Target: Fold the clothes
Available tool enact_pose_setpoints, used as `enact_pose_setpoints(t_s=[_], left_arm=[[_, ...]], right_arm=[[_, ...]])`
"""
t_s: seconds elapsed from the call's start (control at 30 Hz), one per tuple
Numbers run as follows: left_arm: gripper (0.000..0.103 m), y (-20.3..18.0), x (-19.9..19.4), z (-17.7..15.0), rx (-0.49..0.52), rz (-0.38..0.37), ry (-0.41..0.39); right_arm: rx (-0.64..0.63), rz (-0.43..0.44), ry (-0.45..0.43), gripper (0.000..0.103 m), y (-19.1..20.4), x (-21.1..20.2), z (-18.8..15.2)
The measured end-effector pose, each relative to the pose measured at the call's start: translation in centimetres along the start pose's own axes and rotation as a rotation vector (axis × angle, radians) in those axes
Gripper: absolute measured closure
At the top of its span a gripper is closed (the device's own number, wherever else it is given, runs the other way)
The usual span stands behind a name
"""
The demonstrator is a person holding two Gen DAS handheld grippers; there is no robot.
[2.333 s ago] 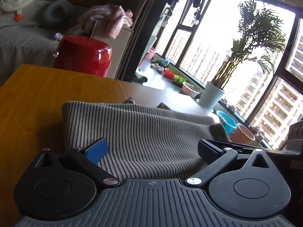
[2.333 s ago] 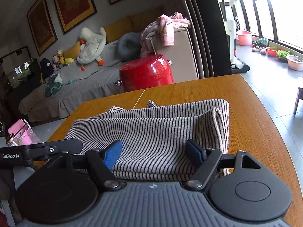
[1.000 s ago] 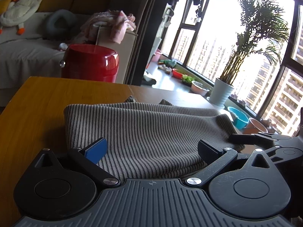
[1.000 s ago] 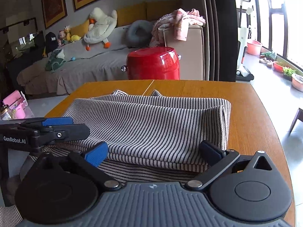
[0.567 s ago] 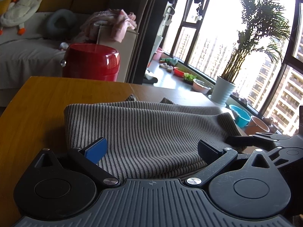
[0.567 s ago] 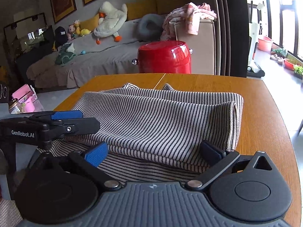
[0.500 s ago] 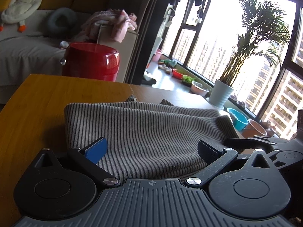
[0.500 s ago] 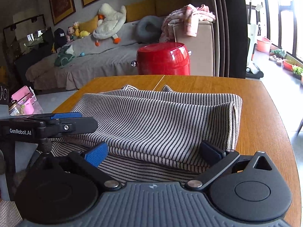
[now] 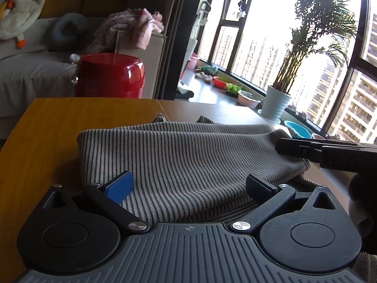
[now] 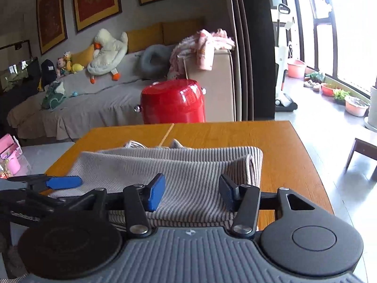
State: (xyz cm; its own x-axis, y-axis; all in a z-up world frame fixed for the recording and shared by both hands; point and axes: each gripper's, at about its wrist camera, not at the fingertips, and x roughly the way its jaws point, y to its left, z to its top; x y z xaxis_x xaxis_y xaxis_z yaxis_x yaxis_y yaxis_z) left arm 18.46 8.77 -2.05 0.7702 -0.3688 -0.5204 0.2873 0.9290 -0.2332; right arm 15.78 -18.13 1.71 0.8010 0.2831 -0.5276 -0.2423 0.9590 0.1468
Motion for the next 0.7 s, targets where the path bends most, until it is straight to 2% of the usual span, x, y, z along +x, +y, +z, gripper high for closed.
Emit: enact_pose_setpoints(t_s=[0.23,0.33,0.4,0.5,0.57,0.7], left_arm=[[0.0,1.3,-1.0,0.0,-0.061,-0.035,-0.025],[0.0,2.4,-2.4,0.7,-0.097,0.018,-0.06],[0.0,3.5,-2.9,1.7,-0.134,0.118,-0.076],[0.0,5.1,-2.1,2.5,-0.177,0.188,-0.019],[0.0,5.5,-1.2,2.6,-0.175,0.212,0.029],[0.0,5.3,-0.2,2.4,-0.162,0.233,0.069]], right_arm=[[0.009,0.018,0.004,0.05,-0.7,0.6,-1.0],[0.013,0.026,0.005,0.045,-1.0,0.9,-1.4],[0.021,0.039,0.003,0.041,-1.3,0.9,-1.5],[0.035,0.063,-0.003,0.039,-1.6,0.8,-1.5],[0.051,0.078,-0.008,0.039,-1.8,0.7,-1.6],[0.082,0.102,-0.015,0.039,-2.3,0.6,-1.6]])
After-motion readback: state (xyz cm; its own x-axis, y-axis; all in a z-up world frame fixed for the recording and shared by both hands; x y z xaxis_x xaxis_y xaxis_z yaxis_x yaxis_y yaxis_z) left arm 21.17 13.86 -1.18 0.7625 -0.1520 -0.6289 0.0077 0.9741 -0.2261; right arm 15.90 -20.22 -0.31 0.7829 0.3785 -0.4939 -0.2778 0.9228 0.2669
